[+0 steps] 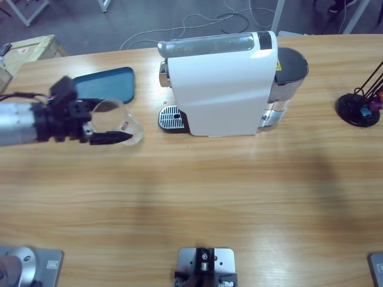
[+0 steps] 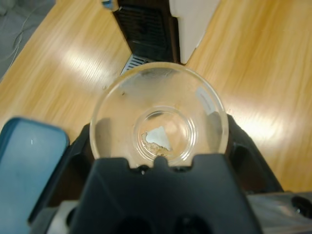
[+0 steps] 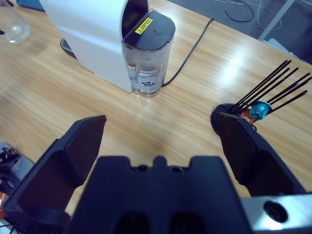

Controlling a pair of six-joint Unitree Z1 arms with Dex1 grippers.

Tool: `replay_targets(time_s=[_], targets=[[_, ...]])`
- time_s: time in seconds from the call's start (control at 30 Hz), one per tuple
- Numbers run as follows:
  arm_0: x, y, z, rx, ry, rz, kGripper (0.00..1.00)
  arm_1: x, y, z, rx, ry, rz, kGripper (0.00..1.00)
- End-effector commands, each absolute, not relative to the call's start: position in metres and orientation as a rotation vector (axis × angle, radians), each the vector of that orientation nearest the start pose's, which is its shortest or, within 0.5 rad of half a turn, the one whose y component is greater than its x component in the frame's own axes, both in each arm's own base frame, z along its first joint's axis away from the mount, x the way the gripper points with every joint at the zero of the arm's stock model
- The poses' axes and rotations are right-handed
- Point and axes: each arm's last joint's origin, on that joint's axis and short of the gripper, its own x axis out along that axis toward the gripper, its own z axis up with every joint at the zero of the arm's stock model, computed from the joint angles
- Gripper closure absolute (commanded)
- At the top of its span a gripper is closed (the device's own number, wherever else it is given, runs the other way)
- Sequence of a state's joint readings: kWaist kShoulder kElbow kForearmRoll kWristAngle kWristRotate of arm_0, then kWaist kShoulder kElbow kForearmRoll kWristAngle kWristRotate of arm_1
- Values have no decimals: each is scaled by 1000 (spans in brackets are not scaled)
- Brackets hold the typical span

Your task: Pour coffee

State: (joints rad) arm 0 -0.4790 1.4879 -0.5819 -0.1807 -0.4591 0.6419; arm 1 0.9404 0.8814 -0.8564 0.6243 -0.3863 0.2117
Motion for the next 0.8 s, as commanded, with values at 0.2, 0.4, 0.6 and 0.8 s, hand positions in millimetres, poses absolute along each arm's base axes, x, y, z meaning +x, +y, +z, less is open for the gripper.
replay_targets(time_s=[0.2,0.4,0.6,0.8], targets=[[292,-169,203,604,460,-1210,1000,69,61,360,-225,595,446,4],[300,-199,194,596,466,-1262,1000,71,63,355,-232,607,442,0],[305,-217,182,595,482,-1298,1000,71,61,353,-229,612,426,1],[307,-220,180,591,483,-1297,161,72,60,353,-224,615,411,0]])
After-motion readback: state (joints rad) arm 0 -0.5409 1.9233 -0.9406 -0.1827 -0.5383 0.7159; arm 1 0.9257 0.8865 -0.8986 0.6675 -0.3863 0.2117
